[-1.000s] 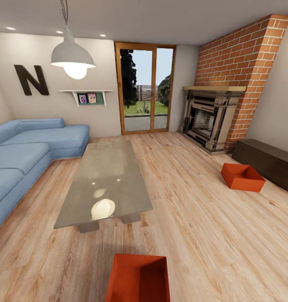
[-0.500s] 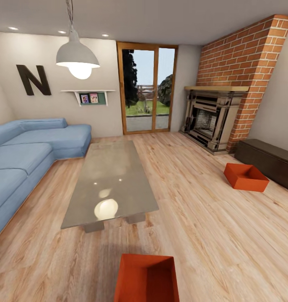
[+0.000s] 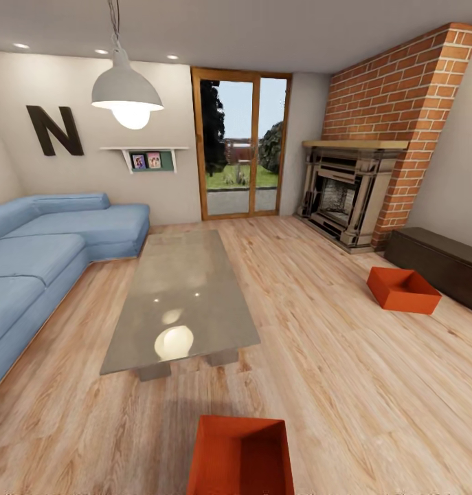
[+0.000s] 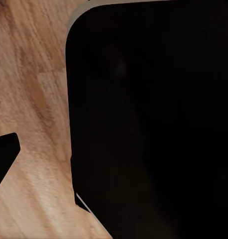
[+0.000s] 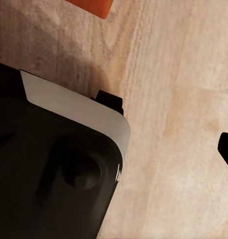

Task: Move the two storage containers from the living room to the garage. In the garage, place one container on the floor and stack the other container on top of it (either order is fine).

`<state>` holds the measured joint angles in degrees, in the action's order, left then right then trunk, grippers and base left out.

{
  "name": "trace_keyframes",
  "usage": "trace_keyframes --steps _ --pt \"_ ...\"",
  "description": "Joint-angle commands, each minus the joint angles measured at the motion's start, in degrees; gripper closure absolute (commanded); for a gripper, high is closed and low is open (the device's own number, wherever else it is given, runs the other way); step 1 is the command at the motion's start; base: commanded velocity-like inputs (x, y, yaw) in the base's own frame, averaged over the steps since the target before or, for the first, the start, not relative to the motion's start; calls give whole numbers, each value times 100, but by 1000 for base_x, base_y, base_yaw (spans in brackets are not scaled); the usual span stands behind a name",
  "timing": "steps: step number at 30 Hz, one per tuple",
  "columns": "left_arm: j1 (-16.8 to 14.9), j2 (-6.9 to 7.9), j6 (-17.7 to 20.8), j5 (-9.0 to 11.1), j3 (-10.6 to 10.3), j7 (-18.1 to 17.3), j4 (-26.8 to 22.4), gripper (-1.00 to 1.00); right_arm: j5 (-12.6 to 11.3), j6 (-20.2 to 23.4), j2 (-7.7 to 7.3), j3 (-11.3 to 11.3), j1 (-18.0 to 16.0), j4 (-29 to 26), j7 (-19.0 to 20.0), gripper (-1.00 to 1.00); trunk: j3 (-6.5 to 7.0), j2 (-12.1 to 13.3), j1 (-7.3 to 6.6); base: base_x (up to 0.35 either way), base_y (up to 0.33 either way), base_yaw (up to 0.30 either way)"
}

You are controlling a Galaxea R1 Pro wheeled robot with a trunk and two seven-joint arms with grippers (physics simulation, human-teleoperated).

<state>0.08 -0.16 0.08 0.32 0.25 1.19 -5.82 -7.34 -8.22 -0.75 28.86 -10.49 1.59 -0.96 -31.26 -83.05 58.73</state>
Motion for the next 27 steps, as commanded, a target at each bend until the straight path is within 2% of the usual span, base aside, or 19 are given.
trace_keyframes --steps 1,27 --pt "1 -4 1 3 1 12 -7 -100 -58 -37 0 50 -6 17 1 -100 -12 -3 0 0 0 0" --pt "1 -1 1 4 1 12 -7 -100 -65 -36 -4 48 -6 17 17 -100 -245 -3 0 0 0 0"
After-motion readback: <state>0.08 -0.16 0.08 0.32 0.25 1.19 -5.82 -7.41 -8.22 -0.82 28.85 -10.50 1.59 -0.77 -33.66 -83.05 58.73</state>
